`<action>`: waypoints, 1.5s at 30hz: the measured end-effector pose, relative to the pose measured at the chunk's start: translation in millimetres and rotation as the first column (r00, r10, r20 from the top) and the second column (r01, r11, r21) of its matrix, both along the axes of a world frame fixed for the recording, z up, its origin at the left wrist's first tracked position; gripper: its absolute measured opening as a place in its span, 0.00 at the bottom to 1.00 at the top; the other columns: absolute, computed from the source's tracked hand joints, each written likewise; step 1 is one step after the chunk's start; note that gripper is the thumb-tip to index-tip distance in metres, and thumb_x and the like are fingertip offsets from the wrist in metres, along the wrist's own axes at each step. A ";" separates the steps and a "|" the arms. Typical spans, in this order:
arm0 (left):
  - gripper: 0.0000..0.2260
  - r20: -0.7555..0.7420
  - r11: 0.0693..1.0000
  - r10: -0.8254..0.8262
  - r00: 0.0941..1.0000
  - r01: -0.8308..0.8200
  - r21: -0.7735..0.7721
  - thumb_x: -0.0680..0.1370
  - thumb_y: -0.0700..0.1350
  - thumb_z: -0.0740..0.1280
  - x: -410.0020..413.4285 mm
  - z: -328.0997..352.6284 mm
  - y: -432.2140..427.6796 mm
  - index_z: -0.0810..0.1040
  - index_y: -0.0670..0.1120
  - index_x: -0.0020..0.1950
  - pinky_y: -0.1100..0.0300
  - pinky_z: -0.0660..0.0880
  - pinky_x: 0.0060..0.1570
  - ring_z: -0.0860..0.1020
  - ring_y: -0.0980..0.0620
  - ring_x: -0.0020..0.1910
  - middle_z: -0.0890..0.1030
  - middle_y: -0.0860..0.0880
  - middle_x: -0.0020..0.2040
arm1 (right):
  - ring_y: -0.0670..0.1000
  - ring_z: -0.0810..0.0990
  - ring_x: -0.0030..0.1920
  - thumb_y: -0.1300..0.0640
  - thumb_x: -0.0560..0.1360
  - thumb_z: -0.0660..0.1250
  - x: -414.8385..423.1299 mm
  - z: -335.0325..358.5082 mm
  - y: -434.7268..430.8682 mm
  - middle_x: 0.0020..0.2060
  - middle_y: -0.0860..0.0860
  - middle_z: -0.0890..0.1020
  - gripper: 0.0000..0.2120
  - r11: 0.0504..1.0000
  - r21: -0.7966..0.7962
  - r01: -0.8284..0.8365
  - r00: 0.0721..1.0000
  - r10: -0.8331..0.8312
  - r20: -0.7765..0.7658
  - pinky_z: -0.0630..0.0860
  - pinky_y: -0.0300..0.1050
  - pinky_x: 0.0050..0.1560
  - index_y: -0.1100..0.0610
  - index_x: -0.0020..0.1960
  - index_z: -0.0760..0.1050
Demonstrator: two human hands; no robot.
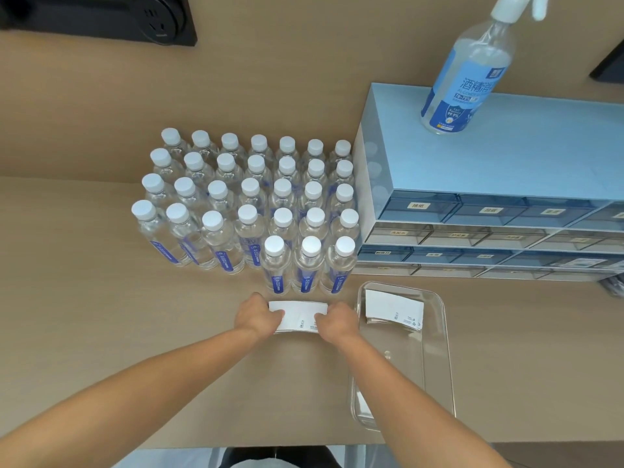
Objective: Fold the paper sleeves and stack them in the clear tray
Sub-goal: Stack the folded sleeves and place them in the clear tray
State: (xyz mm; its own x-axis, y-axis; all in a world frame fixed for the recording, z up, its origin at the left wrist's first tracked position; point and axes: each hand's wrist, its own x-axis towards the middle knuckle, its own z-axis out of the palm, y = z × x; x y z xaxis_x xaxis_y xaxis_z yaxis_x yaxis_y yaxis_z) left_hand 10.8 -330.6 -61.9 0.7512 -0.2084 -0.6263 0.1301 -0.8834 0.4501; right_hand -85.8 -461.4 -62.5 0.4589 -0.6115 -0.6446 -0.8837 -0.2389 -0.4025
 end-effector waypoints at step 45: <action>0.16 -0.621 0.713 0.180 0.763 -0.536 -0.452 0.79 0.46 0.57 -31.6 31.7 26.9 0.74 0.42 0.64 0.46 0.82 0.44 0.83 0.42 0.50 0.83 0.39 0.55 | 0.57 0.80 0.59 0.66 0.79 0.61 -35.7 39.1 3.6 0.61 0.59 0.81 0.17 0.640 0.756 0.138 0.882 -0.426 0.199 0.76 0.60 0.64 0.60 0.68 0.70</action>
State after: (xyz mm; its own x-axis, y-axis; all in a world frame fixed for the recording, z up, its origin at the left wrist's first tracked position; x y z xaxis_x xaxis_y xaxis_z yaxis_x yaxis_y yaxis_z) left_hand -20.8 -303.6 -30.2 0.4581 -0.4379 -0.7735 0.7359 -0.3013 0.6064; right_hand -121.5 -457.7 -23.5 0.6102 -0.1748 -0.7727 -0.6318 0.4811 -0.6078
